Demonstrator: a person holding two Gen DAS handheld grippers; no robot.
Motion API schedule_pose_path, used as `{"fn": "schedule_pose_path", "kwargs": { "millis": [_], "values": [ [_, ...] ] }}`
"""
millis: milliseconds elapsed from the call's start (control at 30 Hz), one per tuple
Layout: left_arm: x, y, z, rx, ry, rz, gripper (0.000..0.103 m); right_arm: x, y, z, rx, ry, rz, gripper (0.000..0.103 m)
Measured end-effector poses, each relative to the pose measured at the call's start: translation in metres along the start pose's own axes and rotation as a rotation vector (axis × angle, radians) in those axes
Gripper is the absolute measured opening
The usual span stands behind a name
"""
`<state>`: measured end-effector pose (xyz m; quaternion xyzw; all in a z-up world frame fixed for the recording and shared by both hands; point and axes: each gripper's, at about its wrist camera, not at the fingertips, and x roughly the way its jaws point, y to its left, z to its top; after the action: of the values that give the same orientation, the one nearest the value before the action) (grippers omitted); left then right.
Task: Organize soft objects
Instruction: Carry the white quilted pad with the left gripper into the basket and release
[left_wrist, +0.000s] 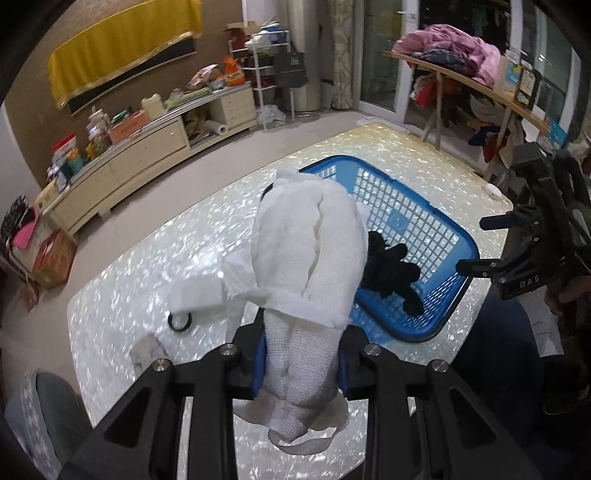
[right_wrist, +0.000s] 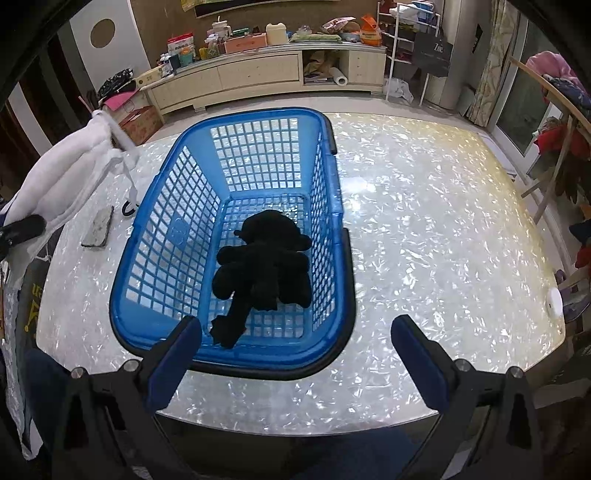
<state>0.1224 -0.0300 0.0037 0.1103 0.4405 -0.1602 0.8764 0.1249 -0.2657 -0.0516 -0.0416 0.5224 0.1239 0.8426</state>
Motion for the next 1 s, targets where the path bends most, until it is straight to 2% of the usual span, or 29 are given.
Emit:
{"fn": "schedule_pose_path", "kwargs": {
  "millis": [133, 533, 1000],
  "values": [
    [0.015, -0.013, 0.015, 0.05, 0.007, -0.009, 0.027, 0.003, -0.006, 0.003, 0.005, -0.003, 0.003, 0.103],
    [0.066, -0.035, 0.045, 0.117, 0.033, -0.069, 0.027, 0.021, -0.016, 0.008, 0.025, 0.02, 0.021, 0.103],
    [0.138, -0.038, 0.073, 0.201, 0.084, -0.088, 0.027, 0.041, -0.023, 0.019, 0.042, 0.038, 0.027, 0.103]
  ]
}}
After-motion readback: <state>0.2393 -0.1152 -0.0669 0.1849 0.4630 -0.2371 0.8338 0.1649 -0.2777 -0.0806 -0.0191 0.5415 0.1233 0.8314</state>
